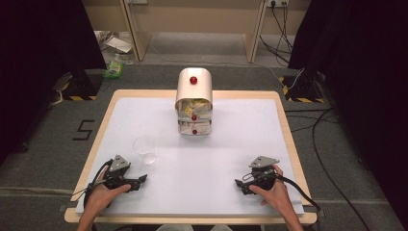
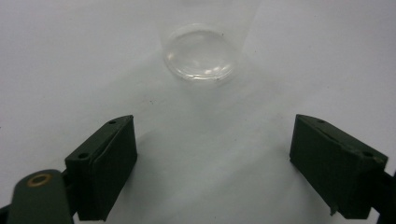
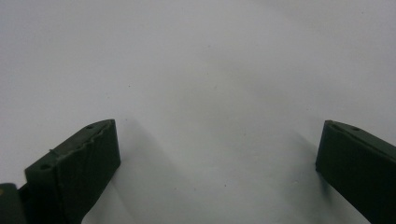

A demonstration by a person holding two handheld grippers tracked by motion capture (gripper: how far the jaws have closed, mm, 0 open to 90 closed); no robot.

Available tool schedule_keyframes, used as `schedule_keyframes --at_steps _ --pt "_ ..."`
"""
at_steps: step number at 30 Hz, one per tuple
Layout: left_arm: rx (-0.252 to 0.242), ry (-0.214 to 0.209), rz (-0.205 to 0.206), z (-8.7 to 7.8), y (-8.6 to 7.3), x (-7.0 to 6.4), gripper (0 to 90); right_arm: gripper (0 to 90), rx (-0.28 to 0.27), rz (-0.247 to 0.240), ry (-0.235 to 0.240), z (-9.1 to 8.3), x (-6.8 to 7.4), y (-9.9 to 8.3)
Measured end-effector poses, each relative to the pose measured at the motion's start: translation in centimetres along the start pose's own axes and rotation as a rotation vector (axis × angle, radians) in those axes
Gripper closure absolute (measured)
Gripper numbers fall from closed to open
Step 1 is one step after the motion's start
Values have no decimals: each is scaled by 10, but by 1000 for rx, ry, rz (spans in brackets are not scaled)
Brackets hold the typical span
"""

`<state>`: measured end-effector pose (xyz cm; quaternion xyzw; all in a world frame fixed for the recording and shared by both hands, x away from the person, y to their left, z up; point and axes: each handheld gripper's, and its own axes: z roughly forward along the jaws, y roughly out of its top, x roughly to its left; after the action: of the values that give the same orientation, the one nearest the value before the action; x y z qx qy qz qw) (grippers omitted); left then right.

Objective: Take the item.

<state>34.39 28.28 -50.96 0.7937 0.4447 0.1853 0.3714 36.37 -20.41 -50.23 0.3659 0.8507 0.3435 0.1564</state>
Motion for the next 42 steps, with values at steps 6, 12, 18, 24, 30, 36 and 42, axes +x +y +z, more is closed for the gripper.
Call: schedule_keyframes --at_steps 6,12,18,24,30,36,42 --pt "0 0 0 0 0 0 139 238 -36 -18 16 -4 0 1" --pt "0 -2 -2 0 0 0 138 159 -143 -10 24 -12 -3 6" --pt "0 -2 -2 0 0 0 137 163 -200 -50 -7 -19 0 17" --pt "0 -2 -2 0 0 0 137 178 -269 -102 -12 -21 8 45" --pt "1 -3 -1 0 0 0 136 192 -292 -146 -4 -15 17 70" --pt "0 -4 -3 0 0 0 135 204 -328 -203 7 -7 26 94" --pt "0 -7 -3 0 0 0 133 216 -364 -226 25 -1 30 114"
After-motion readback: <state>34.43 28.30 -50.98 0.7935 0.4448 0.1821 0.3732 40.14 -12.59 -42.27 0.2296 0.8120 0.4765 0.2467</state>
